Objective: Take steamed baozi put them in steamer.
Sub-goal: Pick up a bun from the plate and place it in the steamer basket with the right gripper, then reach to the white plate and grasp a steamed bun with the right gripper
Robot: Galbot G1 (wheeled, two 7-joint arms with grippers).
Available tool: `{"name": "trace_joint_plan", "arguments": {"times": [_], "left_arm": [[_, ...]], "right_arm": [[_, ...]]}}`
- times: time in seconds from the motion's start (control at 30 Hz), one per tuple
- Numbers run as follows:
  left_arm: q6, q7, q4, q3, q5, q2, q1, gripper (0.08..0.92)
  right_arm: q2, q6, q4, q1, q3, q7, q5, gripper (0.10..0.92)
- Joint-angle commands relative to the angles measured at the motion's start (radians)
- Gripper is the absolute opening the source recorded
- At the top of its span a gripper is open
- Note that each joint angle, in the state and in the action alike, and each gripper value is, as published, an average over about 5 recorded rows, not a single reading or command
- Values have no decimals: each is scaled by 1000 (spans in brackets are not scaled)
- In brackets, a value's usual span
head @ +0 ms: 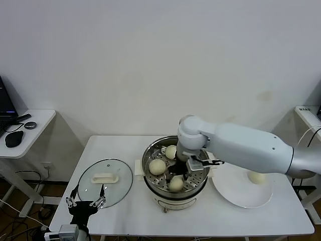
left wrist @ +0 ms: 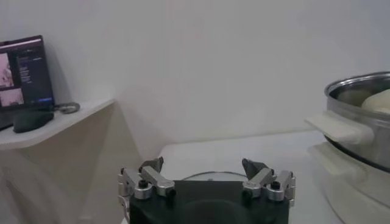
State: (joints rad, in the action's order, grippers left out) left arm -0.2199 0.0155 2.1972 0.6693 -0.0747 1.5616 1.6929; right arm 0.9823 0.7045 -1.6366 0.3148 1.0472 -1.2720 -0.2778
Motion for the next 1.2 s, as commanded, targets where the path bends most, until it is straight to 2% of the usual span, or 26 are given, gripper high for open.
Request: {"name": "trace_joint_plan", "arguments": {"times": [0.03, 0.17, 0.3, 0.5, 0.6, 0.7, 0.93, 1.1, 1.2], "left_arm": [[-1, 0, -2, -3, -1, 1, -2, 823], [-1, 1, -6, -8, -2, 2, -7, 823], [-2, 2, -2, -13, -3, 3, -9, 823], [-3, 5, 6, -13, 3, -6, -1, 823], [-6, 7, 2, -13, 14, -11, 3, 823], [-15, 14, 2, -12, 33, -14, 10, 823], [-17, 25, 9, -7, 57, -18, 37, 823], [-16, 24, 13, -6, 54, -13, 65, 823], [-15, 23, 17, -2, 52, -12, 79, 823]], "right_arm": [[-53, -118, -23, 35, -63, -18, 31, 695], [-109, -183, 8, 72, -135, -42, 116, 792], [-192, -302, 52, 95, -209, -43, 201, 820], [-449, -766, 86, 104, -240, -24, 317, 823], [-539, -925, 102, 14, -310, -42, 316, 823], [-599, -1020, 130, -141, -446, -76, 242, 823], [-589, -973, 246, -434, -609, -73, 58, 823], [-477, -818, 398, -570, -716, -56, -156, 823], [-406, -733, 496, -591, -736, -48, -217, 823]]}}
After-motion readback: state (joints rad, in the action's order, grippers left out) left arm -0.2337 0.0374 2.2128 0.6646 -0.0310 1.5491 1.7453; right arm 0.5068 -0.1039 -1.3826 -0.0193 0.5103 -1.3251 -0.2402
